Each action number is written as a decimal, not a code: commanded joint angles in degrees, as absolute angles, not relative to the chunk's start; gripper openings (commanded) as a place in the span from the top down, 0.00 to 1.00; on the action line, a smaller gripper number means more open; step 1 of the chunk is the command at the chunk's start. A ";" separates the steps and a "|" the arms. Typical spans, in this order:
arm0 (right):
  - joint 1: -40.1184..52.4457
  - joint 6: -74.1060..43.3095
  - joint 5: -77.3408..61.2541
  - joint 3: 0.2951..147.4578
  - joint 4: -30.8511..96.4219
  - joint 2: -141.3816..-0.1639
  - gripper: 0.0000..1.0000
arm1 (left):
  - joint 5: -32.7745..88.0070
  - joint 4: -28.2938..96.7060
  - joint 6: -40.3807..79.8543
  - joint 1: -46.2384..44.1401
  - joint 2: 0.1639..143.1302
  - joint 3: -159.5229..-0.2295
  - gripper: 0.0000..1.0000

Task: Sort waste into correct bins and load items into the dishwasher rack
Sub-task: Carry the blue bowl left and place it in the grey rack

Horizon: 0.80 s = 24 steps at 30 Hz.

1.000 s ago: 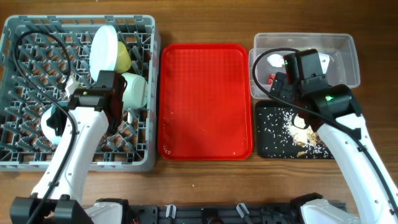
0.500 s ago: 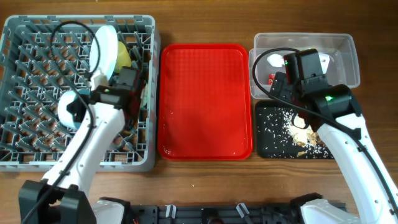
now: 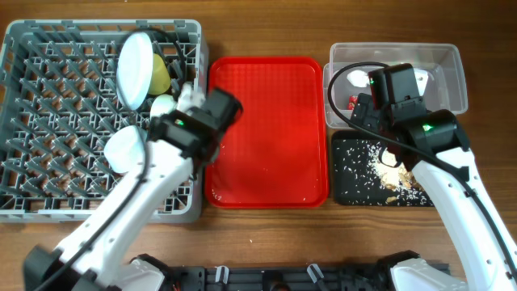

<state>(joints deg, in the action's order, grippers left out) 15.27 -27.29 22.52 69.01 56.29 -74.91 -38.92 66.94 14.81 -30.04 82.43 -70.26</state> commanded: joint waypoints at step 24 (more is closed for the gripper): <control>15.14 -26.96 22.11 67.02 54.98 -59.55 0.00 | -6.22 58.04 23.62 0.01 76.18 -82.24 0.00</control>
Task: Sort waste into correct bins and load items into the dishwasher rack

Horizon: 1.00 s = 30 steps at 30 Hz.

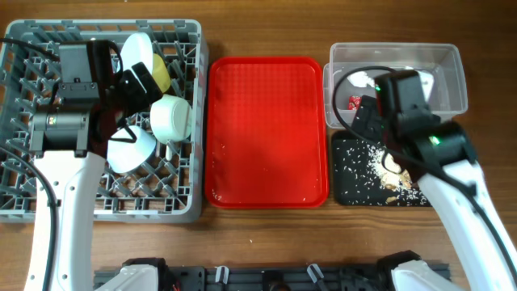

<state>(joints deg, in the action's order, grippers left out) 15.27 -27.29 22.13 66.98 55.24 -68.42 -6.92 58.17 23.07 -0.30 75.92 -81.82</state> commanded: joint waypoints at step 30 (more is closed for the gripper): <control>7.35 -6.02 -6.92 0.27 -0.45 -0.16 0.00 | -6.22 58.04 23.62 0.01 76.18 -82.24 0.00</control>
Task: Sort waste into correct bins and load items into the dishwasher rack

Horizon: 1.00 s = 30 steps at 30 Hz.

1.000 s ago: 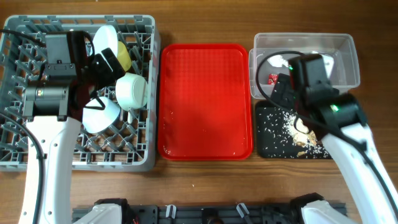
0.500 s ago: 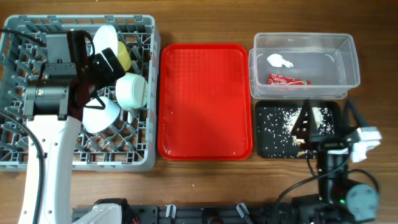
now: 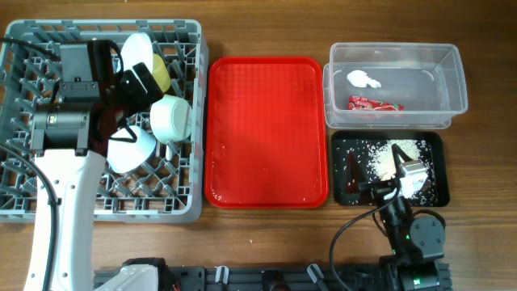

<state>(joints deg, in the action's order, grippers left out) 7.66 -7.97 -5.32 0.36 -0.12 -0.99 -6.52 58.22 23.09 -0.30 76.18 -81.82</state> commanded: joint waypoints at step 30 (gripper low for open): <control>2.87 9.02 -6.70 0.30 -0.40 -0.54 0.00 | -6.02 58.11 23.62 -0.25 70.61 -81.62 0.00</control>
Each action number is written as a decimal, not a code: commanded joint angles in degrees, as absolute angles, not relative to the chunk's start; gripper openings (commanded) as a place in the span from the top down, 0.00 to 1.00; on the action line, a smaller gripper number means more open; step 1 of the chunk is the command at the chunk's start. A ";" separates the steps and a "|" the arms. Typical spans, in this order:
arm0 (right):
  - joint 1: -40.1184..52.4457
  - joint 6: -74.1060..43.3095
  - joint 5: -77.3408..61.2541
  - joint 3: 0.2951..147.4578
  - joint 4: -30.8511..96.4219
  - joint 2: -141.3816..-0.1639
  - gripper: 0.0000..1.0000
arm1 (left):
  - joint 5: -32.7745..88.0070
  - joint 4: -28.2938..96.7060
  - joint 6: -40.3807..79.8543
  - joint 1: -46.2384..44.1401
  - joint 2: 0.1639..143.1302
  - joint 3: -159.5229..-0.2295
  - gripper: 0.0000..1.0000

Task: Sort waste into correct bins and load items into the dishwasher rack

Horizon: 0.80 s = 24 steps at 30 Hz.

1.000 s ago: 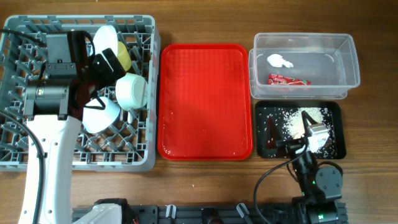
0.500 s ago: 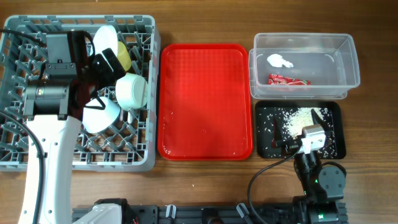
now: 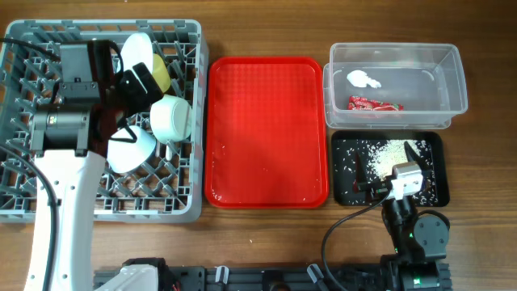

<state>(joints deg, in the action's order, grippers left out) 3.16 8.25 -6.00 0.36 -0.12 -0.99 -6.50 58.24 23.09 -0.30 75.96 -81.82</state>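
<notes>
The grey dishwasher rack (image 3: 48,182) at the left holds a white plate (image 3: 137,47) on edge, a yellow bowl (image 3: 162,77), a white cup (image 3: 171,118) lying on its side and a second white cup (image 3: 129,150). My left gripper (image 3: 139,82) hangs over the rack between the plate and the cups; its jaws are dark and hard to read. The red tray (image 3: 268,129) carries only a few crumbs. Folded back at the front edge, my right gripper (image 3: 367,189) sits over the black tray's near side, its opening unclear.
A clear bin (image 3: 452,81) at the back right contains a white tissue (image 3: 362,78) and a red wrapper (image 3: 373,103). In front of it, a black tray (image 3: 343,149) holds scattered food scraps (image 3: 388,152). Bare wood runs along the front.
My right wrist has shifted slightly toward the left and the front edge over the black tray, baring more of the scraps. The left arm and the rack's contents are unchanged.
First my left arm lay across the rack's right side and my right arm hung over the clear bin. Then the left arm stood over the rack's left with a white cup lying beside its gripper. Afterwards the right arm was back at the front edge, where it stays.
</notes>
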 commanded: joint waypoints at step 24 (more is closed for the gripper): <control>2.87 9.04 -6.68 0.30 -0.40 -0.54 0.00 | 5.15 -1.04 22.87 -0.10 0.19 -4.86 0.00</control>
